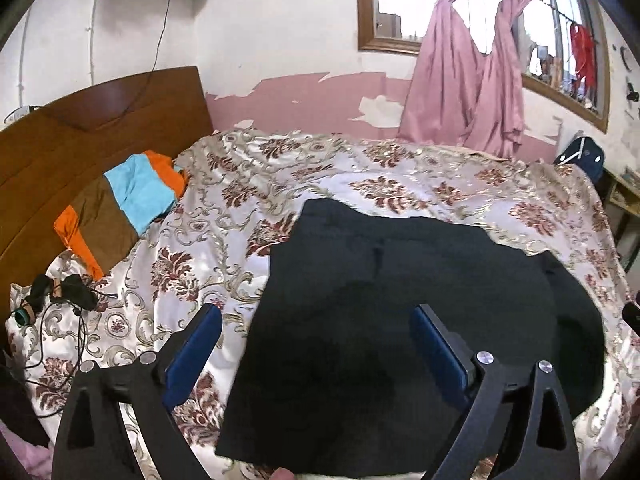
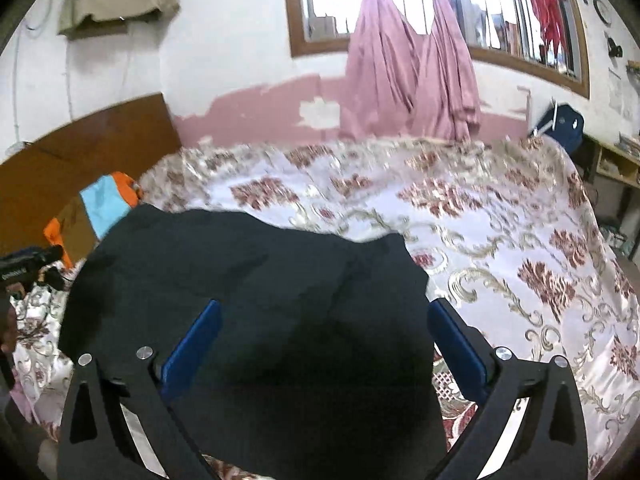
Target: Fold large clothes
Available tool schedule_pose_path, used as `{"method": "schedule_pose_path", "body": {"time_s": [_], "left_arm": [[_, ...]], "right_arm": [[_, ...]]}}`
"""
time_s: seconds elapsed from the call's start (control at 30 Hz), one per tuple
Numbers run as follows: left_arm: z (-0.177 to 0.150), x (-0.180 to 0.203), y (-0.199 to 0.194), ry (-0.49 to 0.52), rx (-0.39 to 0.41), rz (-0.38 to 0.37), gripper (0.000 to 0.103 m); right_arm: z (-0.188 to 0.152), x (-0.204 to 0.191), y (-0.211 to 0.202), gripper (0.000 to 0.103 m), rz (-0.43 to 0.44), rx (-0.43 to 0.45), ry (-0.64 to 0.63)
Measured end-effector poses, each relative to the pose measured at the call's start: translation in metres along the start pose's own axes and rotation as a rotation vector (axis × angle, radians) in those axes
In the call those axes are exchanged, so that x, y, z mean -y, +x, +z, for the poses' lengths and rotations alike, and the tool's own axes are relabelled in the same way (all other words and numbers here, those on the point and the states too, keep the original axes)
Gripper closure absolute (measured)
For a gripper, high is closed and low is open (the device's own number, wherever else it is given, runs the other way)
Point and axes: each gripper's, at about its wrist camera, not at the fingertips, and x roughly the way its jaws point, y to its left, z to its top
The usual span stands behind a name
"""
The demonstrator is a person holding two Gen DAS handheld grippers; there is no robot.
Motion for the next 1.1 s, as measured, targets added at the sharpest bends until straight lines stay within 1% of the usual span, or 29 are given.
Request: {"method": "schedule_pose_path", "body": {"time_s": [0.1, 0.17, 0.37, 0.47, 0.67, 0.9, 1.1], "left_arm": [[-0.004, 0.008, -0.018, 0.002, 0.020, -0.025, 0.006], [-0.007, 0.013, -0.029, 0.003, 0.038, -0.029, 0.004], [-0.016, 0.021, -0.066, 0.014, 0.111, -0.038, 0.001], [-0.022, 0.024, -0.083, 0.014, 0.141, -0.042, 0.001], [-0.030, 0.031, -0.111, 0.040, 0.157, -0.076, 0.001], [-0.040, 0.036, -0.146, 0.056, 0.220, -0.098, 0.001], [-0.051, 0.036, -0.172, 0.053, 0.276, -0.110, 0.001]], "right_arm": [[-0.001, -0.005, -0.016, 0.002, 0.010, 0.046, -0.005], [-0.003, -0.009, -0.026, 0.002, 0.022, 0.059, -0.003], [-0.007, -0.013, -0.051, 0.002, 0.036, 0.094, -0.007], [-0.010, -0.015, -0.063, 0.002, 0.040, 0.109, -0.007], [-0.015, -0.016, -0.092, 0.002, 0.041, 0.140, -0.001], [-0.016, -0.024, -0.129, 0.002, 0.030, 0.187, -0.031], [-0.026, -0.035, -0.158, 0.002, 0.033, 0.229, -0.040]]}}
